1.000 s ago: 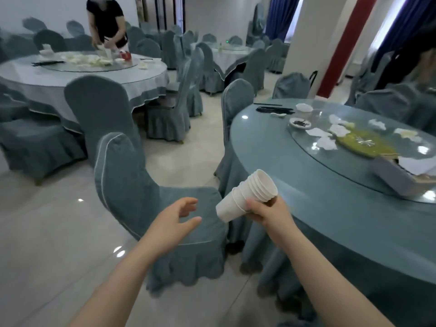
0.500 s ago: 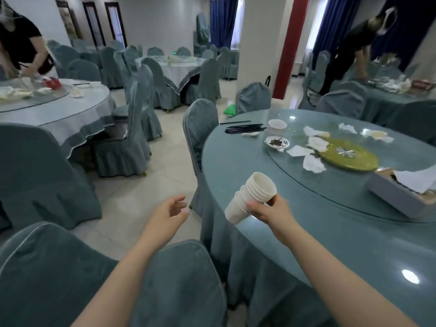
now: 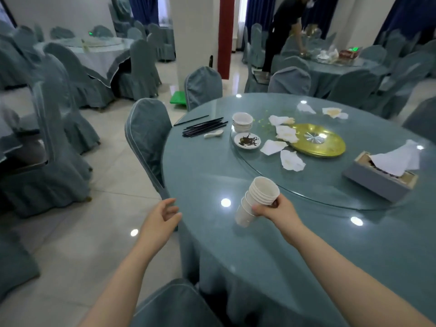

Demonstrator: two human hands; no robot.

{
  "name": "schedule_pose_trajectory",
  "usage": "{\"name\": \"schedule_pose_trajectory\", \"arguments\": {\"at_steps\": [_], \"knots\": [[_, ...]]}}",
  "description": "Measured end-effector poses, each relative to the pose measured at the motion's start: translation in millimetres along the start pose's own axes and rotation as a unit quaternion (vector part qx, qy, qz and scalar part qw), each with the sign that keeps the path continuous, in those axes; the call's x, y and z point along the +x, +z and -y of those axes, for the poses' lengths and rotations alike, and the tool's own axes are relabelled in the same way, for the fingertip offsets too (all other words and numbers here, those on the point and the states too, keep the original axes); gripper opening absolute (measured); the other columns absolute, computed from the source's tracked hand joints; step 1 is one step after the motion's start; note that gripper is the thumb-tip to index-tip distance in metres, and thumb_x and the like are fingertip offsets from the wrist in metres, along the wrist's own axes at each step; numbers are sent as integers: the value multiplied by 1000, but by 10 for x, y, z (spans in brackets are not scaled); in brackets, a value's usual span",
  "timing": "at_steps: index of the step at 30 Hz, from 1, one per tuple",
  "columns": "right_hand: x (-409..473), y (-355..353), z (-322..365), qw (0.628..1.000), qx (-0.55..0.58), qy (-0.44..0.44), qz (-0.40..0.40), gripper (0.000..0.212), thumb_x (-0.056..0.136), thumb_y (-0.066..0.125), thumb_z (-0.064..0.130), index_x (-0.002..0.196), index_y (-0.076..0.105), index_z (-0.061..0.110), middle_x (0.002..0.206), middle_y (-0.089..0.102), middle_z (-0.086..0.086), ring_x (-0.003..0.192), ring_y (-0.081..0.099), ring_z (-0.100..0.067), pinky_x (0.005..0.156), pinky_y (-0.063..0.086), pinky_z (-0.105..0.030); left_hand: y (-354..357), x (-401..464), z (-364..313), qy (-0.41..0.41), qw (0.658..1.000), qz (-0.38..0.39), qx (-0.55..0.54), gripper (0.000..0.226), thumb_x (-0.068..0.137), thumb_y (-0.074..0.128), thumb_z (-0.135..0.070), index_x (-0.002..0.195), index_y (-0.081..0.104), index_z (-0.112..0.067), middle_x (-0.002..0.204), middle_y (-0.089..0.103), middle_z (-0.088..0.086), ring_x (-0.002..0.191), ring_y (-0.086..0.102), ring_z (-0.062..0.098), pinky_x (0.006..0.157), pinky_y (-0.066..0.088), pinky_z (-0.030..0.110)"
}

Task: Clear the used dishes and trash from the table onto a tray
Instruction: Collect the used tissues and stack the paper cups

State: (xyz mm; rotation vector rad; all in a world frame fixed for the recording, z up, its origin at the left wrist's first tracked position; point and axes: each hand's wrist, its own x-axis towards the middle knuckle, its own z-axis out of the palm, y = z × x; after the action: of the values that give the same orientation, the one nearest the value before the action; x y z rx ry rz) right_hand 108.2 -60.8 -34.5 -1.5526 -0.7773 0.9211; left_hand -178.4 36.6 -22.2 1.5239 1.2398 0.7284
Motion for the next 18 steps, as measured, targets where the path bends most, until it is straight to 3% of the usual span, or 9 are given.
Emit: {"name": "schedule_pose_trajectory", "arguments": {"at_steps": [5, 8, 13, 16, 18], "knots": [[938, 12, -59, 999, -37, 22, 10, 56, 66, 81, 0, 115, 60, 16, 109, 70, 1, 100, 66, -15, 84, 54, -32, 57, 828, 68, -11, 999, -10, 28, 59, 85, 66, -3, 137, 42, -13, 124, 56, 9, 102, 55, 17, 88, 42, 29], [1566, 62, -179, 998, -47, 38, 8, 54, 66, 81, 0, 113, 60, 19, 105, 70, 5, 94, 66, -8, 72, 53, -19, 98, 1400, 186, -32, 998, -28, 56, 72, 81, 72, -8, 142, 35, -21, 133, 52, 8, 113, 52, 20, 90, 41, 31], [2474, 212, -399, 995, -81, 56, 17, 54, 66, 84, 10, 113, 60, 21, 102, 69, 9, 91, 66, -6, 79, 53, -25, 520, 2245, 456, -70, 990, -16, 119, 110, 76, 78, -20, 151, -1, -32, 150, 37, 6, 135, 39, 25, 99, 35, 33], [3004, 308, -433, 993, -101, 36, 41, 53, 65, 85, 14, 108, 57, 29, 98, 66, 18, 82, 63, 7, 71, 50, -13, 828, 2591, 624, -82, 982, 7, 167, 121, 70, 83, -25, 151, -7, -31, 153, 30, -1, 138, 34, 19, 103, 33, 31], [3359, 374, -435, 992, -112, 19, 52, 54, 65, 86, 18, 107, 55, 32, 97, 64, 21, 79, 61, 12, 65, 46, -6, 951, 2764, 763, -91, 976, 51, 191, 128, 65, 86, -28, 150, -10, -24, 158, 13, 1, 145, 18, 20, 115, 22, 33]]}}
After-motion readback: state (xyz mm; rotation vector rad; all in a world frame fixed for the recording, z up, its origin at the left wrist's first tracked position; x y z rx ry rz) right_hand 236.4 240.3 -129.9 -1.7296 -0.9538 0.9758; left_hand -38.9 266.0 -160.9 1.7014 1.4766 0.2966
